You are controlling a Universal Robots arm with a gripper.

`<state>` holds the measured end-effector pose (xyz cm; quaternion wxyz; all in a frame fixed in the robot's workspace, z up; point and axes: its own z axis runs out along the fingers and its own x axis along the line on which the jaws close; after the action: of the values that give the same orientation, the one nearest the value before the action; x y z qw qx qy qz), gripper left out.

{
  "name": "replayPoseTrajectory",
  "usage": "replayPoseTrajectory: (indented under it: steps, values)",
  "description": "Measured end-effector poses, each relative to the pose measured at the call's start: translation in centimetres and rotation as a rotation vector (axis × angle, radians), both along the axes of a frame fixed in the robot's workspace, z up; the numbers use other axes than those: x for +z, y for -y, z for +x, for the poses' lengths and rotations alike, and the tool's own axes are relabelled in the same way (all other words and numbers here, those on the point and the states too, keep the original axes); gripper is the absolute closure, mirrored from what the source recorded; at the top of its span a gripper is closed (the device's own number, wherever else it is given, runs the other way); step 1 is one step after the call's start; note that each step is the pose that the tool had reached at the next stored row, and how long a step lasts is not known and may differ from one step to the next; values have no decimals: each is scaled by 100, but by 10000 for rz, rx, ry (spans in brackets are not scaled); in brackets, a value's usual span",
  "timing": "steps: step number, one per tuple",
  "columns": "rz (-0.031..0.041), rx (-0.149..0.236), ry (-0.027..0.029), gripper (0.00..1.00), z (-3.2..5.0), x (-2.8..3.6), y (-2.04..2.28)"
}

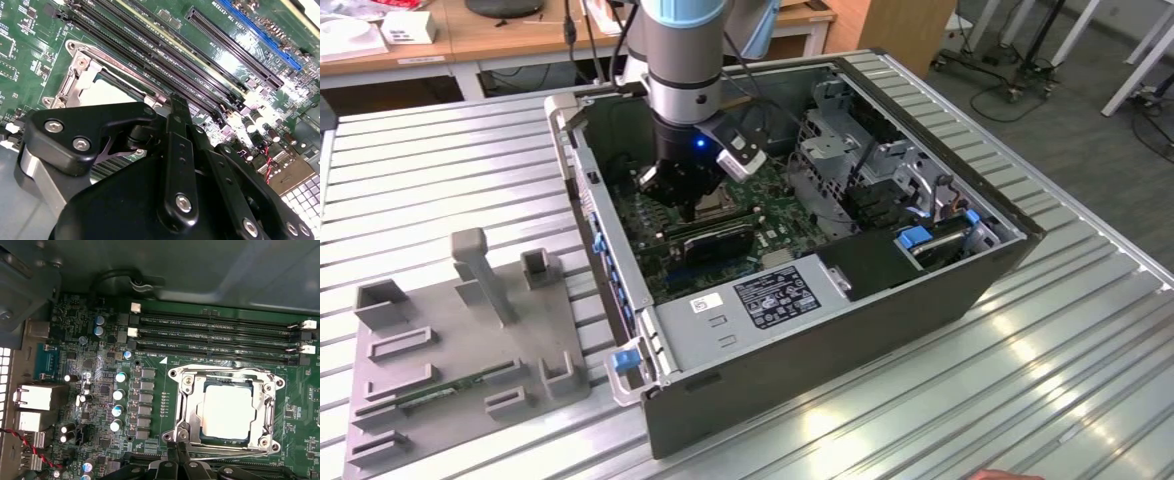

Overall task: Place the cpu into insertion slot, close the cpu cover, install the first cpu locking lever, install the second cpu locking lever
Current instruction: 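Install the second cpu locking lever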

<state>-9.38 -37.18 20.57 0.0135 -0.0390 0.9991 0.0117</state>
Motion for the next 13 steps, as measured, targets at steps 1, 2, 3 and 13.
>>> replayPoseTrajectory:
  steps: [1, 2, 3, 13]
  values:
    - [0, 1, 0, 89, 0, 0, 0]
    - [0, 2, 0, 89, 0, 0, 0]
    - [1, 2, 1, 89, -1, 0, 0]
    - [94, 0, 0, 89, -2, -2, 0]
